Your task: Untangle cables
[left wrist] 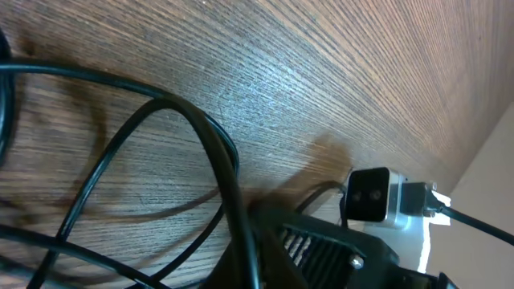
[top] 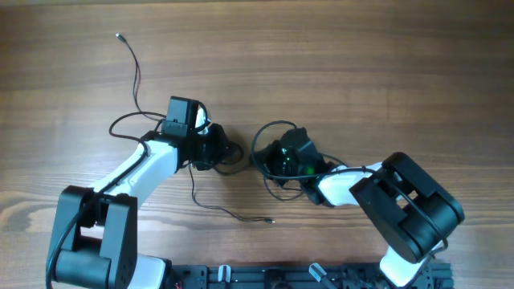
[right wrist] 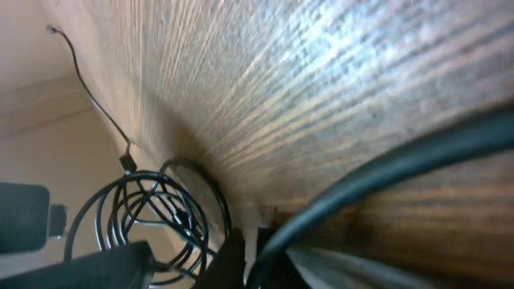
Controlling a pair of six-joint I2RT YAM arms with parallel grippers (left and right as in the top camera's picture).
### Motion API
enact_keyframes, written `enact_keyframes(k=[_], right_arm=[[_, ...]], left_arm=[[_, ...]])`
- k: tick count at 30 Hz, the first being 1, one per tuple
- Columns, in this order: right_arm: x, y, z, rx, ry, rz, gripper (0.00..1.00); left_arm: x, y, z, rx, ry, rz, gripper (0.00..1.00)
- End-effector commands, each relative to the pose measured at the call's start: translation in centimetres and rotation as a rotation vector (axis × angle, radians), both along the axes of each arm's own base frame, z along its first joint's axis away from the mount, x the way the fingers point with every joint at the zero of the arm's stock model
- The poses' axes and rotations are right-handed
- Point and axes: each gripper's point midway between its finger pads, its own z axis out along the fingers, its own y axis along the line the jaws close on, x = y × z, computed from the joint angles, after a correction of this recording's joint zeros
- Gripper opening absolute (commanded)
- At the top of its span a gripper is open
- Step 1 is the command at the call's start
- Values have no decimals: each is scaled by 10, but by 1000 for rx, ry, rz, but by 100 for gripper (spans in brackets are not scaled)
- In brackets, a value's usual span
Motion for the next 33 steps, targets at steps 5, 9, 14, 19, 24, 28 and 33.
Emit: enact_keyframes(k=[5, 9, 14, 19, 24, 28, 33], right_arm=[[23, -26, -4, -116, -210, 79, 5], [49, -70, 61, -69, -338, 95, 5], [67, -173, 142, -294, -564, -70, 5], [55, -284, 240, -459, -814, -375, 4], [46, -383, 289, -637, -859, -599, 5], [59, -458, 294, -748, -727, -741, 4], [61, -600, 264, -944, -480, -891, 5]], left_arm=[[1, 6, -3, 49, -7, 13, 4], [0, 51, -25, 312, 14, 110, 4], [-9, 80, -38, 473, 41, 153, 4], [-33, 94, -59, 536, 98, 151, 4], [-51, 97, -71, 547, 134, 141, 4], [-46, 95, -70, 532, 117, 144, 4], [-47, 91, -70, 512, 122, 137, 4]])
